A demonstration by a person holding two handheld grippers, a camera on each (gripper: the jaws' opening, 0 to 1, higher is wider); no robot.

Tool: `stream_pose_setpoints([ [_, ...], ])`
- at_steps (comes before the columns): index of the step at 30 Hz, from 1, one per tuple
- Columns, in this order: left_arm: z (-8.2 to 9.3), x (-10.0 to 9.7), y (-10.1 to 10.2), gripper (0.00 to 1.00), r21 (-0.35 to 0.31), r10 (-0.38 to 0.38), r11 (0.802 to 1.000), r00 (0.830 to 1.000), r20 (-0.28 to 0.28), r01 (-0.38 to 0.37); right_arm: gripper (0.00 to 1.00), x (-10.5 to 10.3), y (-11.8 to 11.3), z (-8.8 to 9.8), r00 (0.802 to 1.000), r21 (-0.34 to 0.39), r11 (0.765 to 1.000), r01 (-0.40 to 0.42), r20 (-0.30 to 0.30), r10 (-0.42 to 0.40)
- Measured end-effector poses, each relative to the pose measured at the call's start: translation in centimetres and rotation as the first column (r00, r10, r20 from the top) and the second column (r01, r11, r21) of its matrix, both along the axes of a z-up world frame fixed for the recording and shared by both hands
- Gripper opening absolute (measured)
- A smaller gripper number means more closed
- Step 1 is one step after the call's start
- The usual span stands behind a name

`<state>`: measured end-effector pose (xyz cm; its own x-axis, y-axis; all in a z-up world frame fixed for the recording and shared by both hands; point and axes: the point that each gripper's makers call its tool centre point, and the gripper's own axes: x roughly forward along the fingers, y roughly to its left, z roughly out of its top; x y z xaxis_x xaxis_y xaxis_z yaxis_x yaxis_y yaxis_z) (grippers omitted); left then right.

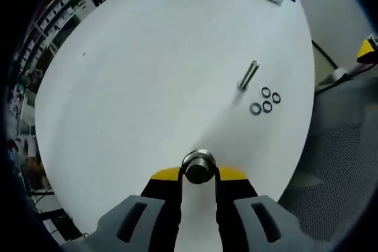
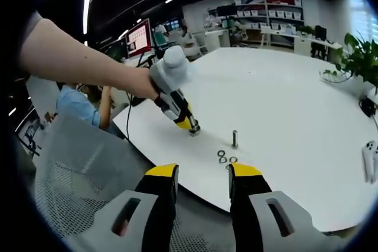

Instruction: Place the washer onto the threaded stud by aligning its center hole with the stud, sliding it down to the base, and recovering from edge contact or off-axis alignment until the washer reaches the visible bottom stop.

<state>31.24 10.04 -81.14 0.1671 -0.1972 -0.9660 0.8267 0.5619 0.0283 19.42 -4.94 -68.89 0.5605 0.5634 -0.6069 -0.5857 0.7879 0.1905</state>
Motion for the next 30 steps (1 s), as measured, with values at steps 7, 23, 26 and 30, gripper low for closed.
stream_pose_setpoints([
  [7, -1.3, -0.1, 0.0, 0.19, -0.004, -0.005, 1.0, 1.0, -0.008, 0.005, 0.36, 0.2, -0.2, 0.0, 1.0, 0.003, 1.0, 0.012, 0.004, -0.012],
  [23, 1.2, 0.8, 0.1, 0.31, -0.095, 0.104, 0.991, 0.989, 0.105, -0.094, 0.36, 0.1, 0.1, 0.1, 1.0, 0.003, 1.0, -0.007, 0.005, 0.007],
  [26, 2.5, 0.8, 0.7, 0.31, -0.148, 0.18, 0.976, 0.973, 0.143, -0.159, 0.36, 0.0, 0.2, 0.1, 1.0, 0.004, 1.0, -0.014, 0.007, 0.014],
  [30, 3.6, -0.5, 2.1, 0.33, -0.203, 0.261, 0.952, 0.954, 0.145, -0.23, 0.35, -0.1, 0.3, 0.1, 1.0, 0.003, 1.0, -0.019, 0.006, 0.019],
])
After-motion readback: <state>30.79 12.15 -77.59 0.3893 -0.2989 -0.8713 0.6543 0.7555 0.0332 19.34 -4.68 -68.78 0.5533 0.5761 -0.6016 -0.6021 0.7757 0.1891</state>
